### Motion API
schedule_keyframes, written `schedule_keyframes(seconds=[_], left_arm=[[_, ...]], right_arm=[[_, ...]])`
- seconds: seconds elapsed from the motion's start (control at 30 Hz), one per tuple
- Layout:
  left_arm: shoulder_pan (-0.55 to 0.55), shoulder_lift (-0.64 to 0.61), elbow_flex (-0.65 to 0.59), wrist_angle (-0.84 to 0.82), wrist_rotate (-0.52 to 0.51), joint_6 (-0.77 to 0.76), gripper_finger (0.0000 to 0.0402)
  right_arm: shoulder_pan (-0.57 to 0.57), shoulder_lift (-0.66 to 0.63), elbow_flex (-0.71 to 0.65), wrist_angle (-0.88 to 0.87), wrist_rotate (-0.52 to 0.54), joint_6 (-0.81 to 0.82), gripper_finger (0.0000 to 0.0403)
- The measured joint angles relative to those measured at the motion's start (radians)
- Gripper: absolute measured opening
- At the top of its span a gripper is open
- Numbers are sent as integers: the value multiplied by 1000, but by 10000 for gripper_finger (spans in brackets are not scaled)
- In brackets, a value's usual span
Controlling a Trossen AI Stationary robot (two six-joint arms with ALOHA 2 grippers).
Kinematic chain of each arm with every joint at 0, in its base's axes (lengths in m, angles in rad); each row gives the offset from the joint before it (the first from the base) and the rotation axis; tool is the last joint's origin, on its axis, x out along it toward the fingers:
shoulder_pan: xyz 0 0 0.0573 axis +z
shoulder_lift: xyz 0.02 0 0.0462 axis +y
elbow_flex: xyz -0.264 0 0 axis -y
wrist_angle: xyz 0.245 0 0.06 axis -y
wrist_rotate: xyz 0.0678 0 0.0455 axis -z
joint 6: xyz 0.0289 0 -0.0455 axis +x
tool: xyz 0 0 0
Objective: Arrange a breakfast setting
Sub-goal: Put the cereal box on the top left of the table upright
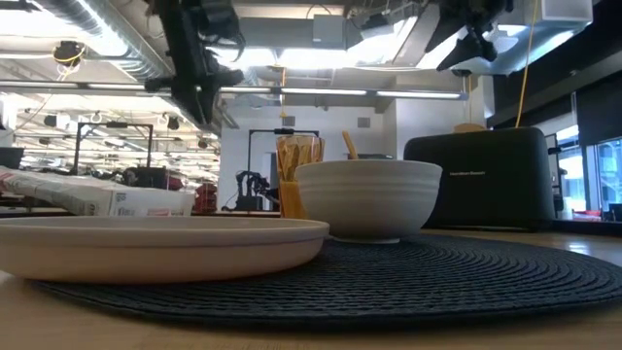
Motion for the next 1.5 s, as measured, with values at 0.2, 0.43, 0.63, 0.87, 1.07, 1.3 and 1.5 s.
schedule_keyframes(seconds=[0.2,0.43,0.63,0.87,1.07,1.3,1.5], left_arm=[[0,0,-58,39,39,-41,118],[124,0,-27,72,40,-72,194],[272,0,-26,231,44,-169,225],[418,1,-25,289,-3,-219,228],[513,16,-24,347,-87,-297,228],[549,128,-24,402,13,-372,227],[514,193,-24,401,175,-196,227]], right_arm=[[0,1,-86,74,-61,26,246],[0,11,-140,173,-122,47,246],[0,33,-140,180,-145,48,246],[0,33,-140,148,-153,52,246],[-1,33,-140,158,-128,79,246],[-1,34,-140,160,-88,105,246],[-1,35,-140,208,-90,149,246]])
